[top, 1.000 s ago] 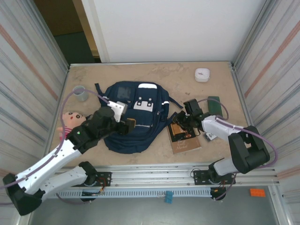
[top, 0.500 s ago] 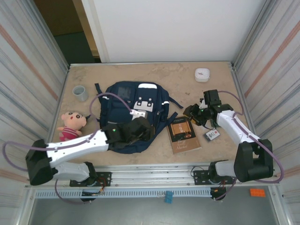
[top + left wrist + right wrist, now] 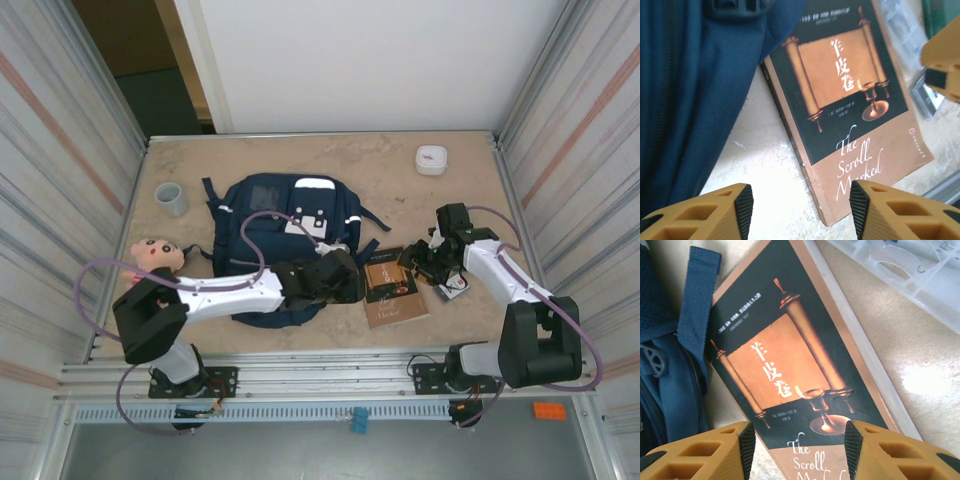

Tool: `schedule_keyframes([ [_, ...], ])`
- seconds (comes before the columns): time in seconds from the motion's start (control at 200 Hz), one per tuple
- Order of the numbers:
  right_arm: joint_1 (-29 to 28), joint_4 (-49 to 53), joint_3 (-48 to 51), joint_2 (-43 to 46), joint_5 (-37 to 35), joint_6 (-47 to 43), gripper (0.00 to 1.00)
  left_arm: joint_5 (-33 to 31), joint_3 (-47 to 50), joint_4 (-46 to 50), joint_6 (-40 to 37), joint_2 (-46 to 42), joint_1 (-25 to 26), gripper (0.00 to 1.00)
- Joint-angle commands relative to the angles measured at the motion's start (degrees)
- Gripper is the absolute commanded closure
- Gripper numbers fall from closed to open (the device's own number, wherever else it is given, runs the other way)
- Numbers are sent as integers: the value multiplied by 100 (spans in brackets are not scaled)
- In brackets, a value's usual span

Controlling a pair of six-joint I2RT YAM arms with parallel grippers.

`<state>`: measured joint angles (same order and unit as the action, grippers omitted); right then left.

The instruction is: Pack the student bag

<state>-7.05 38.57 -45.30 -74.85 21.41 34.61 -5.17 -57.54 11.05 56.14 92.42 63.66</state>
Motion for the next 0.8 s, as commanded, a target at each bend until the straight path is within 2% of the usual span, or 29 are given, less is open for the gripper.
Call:
schedule_keyframes([
  [0.0,11,178,103,-36,-297,-189,49,554,-128,-355,240,191,-185,45],
  [0.205,-8,-62,321,-454,-312,29,50,1394,-340,-708,352,908,-407,48],
  [0.346,-45,-206,597,-486,-249,345,57,1556,-614,-658,415,1335,-415,47],
  [0.456,-377,-416,957,-171,-48,818,59,1501,-599,-480,455,1380,-450,47],
  [0.551,-595,-374,1074,307,8,1112,56,1389,-508,-388,479,1328,-516,47],
  [0.651,-463,124,831,741,-207,905,47,1366,-436,-277,386,1232,-597,47],
  [0.797,-163,633,280,470,-417,197,45,1377,-355,-214,274,1162,-609,48],
])
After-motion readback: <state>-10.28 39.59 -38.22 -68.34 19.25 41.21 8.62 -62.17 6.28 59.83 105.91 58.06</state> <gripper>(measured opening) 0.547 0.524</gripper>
